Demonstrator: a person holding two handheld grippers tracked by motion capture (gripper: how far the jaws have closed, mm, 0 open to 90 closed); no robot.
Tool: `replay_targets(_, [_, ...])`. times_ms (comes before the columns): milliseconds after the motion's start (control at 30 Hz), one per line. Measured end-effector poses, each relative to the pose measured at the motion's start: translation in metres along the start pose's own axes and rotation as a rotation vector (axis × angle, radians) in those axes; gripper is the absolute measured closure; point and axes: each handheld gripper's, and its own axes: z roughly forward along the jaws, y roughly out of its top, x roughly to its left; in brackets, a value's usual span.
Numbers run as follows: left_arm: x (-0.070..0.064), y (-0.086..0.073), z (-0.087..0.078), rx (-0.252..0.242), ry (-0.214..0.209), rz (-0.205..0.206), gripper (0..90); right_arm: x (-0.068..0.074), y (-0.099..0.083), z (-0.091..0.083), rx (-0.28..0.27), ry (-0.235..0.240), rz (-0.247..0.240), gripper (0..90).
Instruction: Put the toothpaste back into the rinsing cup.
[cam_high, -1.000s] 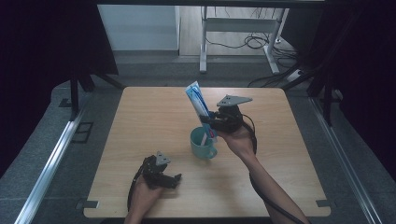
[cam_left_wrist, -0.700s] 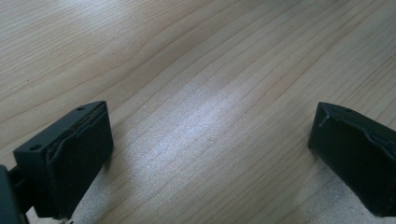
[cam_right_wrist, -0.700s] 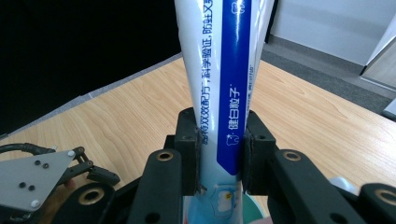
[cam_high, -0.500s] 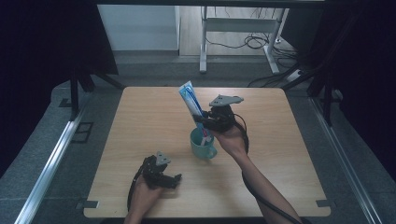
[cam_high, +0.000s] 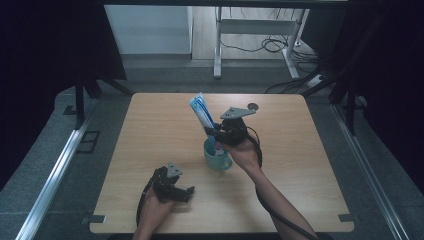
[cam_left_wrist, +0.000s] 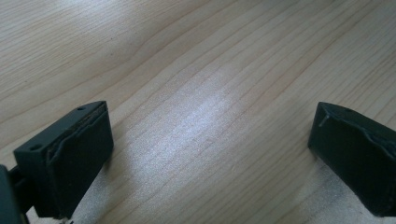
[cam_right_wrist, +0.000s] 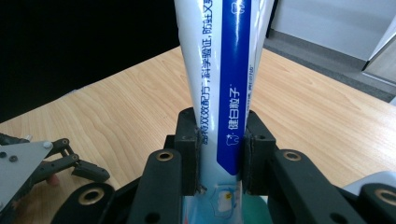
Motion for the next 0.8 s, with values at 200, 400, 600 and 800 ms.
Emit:
replay_targets(200, [0.0,0.0,0.0,0.002,-0.001,0.002,0.0,0.0,-0.007,0.005,0.01,-0.001,0.001,72.1])
replay_targets(400, [0.0,0.0,0.0,0.001,-0.001,-0.001,0.0,-0.002,-0.015,0.009,0.018,-0.004,0.01,72.1])
replay_targets(600, [0.0,0.0,0.0,0.001,-0.001,-0.002,0.0,-0.003,-0.02,0.011,0.024,-0.004,0.016,72.0])
replay_targets(800, [0.0,0.0,0.0,0.001,-0.001,-0.001,0.0,-0.004,-0.027,0.012,0.033,-0.004,0.019,71.8])
